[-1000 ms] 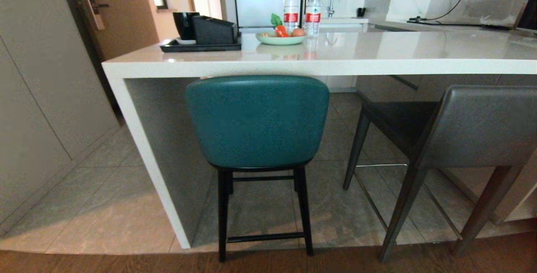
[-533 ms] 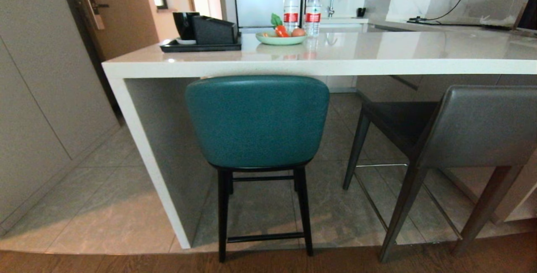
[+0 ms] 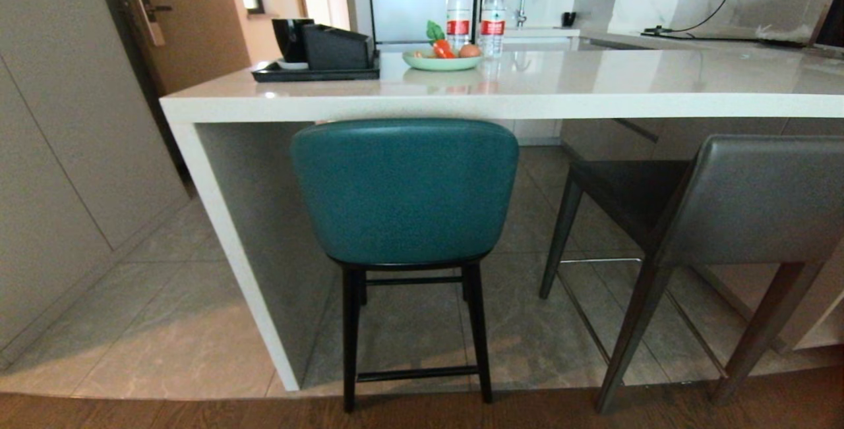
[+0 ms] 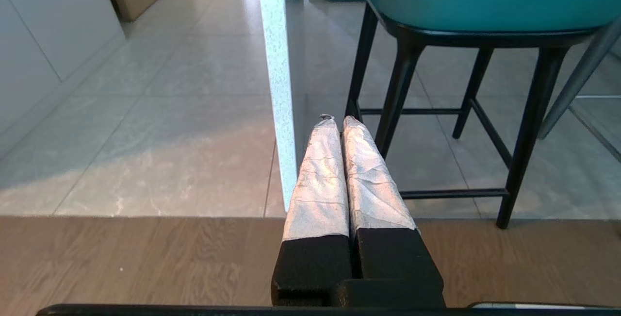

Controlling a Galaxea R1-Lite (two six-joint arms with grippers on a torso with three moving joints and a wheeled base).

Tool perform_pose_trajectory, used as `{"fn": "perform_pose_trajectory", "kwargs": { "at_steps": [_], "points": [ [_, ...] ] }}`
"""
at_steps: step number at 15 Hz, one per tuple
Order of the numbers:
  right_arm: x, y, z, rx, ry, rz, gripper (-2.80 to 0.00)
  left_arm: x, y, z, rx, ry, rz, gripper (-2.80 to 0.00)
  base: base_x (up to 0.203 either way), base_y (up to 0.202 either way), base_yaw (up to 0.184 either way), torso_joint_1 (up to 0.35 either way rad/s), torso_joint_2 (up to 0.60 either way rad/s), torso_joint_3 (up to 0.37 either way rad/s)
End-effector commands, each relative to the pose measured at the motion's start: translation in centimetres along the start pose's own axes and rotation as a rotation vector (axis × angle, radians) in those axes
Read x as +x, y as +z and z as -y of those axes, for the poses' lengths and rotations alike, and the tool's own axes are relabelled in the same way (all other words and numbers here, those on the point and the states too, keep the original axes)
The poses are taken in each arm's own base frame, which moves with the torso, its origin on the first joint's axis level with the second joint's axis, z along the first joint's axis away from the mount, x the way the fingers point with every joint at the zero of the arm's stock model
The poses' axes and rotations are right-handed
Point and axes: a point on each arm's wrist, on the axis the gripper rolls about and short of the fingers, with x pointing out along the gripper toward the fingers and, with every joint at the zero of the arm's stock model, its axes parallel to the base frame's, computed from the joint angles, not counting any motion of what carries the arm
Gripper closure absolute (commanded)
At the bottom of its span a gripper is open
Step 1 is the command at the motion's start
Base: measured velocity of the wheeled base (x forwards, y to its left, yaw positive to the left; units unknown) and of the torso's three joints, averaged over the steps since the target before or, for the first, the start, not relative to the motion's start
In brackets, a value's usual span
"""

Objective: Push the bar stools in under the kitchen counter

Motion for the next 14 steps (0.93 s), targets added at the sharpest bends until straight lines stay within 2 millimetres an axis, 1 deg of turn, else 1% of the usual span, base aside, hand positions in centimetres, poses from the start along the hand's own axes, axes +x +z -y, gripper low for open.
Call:
{"fn": "perform_pose_trajectory", "kwargs": {
  "at_steps": [1,3,14],
  "points": [
    [0.03,-0.06,0.00,0.000,0.000,-0.004,0.00,0.01,0.01,0.00,0.000,0.001,0.000,0.00,0.000,0.000,0.000,0.000,0.00,0.000],
    [0.03,-0.05,0.00,0.000,0.000,-0.003,0.00,0.01,0.02,0.00,-0.001,0.002,0.000,0.00,0.003,-0.107,0.005,0.003,0.00,0.001],
    [0.03,-0.07,0.00,0.000,0.000,-0.004,0.00,0.01,0.02,0.00,-0.001,0.001,0.001,0.00,0.000,-0.194,0.001,0.002,0.00,0.002]
  ]
}}
